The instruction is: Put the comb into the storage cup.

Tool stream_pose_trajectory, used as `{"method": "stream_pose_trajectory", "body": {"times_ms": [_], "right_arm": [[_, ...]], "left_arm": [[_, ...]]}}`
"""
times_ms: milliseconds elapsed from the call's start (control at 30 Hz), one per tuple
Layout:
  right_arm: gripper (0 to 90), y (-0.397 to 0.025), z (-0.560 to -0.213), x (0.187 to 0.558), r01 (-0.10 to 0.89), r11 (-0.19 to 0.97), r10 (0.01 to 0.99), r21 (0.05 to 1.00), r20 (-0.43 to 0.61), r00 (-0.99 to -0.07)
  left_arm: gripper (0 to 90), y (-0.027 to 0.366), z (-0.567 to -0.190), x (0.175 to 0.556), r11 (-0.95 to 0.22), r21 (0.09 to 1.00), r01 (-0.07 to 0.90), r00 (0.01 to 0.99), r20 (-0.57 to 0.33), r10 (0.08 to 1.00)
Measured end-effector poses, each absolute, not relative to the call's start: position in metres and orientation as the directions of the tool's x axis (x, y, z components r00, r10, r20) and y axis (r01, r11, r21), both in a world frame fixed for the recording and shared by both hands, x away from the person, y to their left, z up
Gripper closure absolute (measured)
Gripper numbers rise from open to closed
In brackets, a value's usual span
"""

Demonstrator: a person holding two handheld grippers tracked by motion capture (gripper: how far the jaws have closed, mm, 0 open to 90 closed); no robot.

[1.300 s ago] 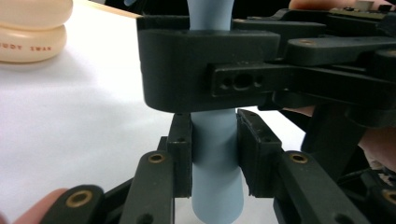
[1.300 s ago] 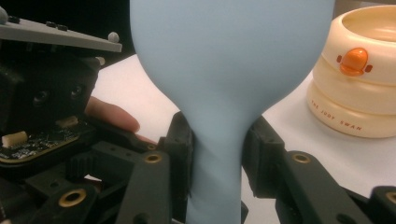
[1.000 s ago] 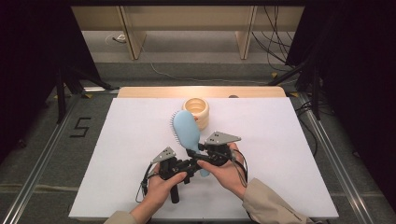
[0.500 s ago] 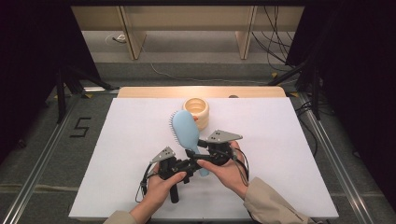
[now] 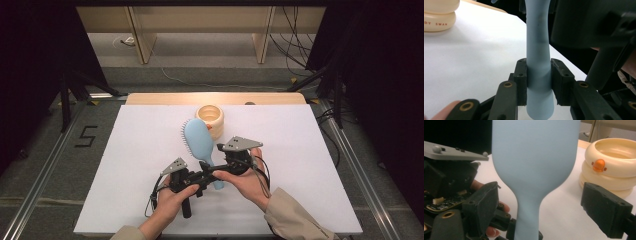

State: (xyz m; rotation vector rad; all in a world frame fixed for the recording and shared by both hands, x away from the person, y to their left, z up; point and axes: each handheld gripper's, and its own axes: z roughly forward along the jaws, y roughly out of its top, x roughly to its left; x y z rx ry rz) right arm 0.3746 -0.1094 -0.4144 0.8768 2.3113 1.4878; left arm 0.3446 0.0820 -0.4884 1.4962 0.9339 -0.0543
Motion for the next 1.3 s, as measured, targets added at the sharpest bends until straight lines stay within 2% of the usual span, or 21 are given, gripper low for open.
{"method": "stream_pose_trajectory", "body": {"times_ms": [267, 900, 1300], "right_arm": [[9.9, -0.109, -0.408, 0.375, 0.328, 0.302, 0.597, 0.895, 0.091, -0.797], [4.6, -0.103, -0.384, 0.388, 0.322, 0.297, 0.59, 0.899, 0.092, -0.802], [4.4, -0.083, -0.362, 0.404, 0.335, 0.316, 0.569, 0.887, 0.105, -0.815]], "left_arm": [[67.7, 0.081, -0.489, 0.344, 0.14, 0.812, 0.566, 0.665, -0.551, 0.505], [67.7, 0.082, -0.489, 0.344, 0.139, 0.81, 0.569, 0.666, -0.553, 0.5], [67.7, 0.081, -0.49, 0.345, 0.13, 0.81, 0.572, 0.672, -0.553, 0.493]]}}
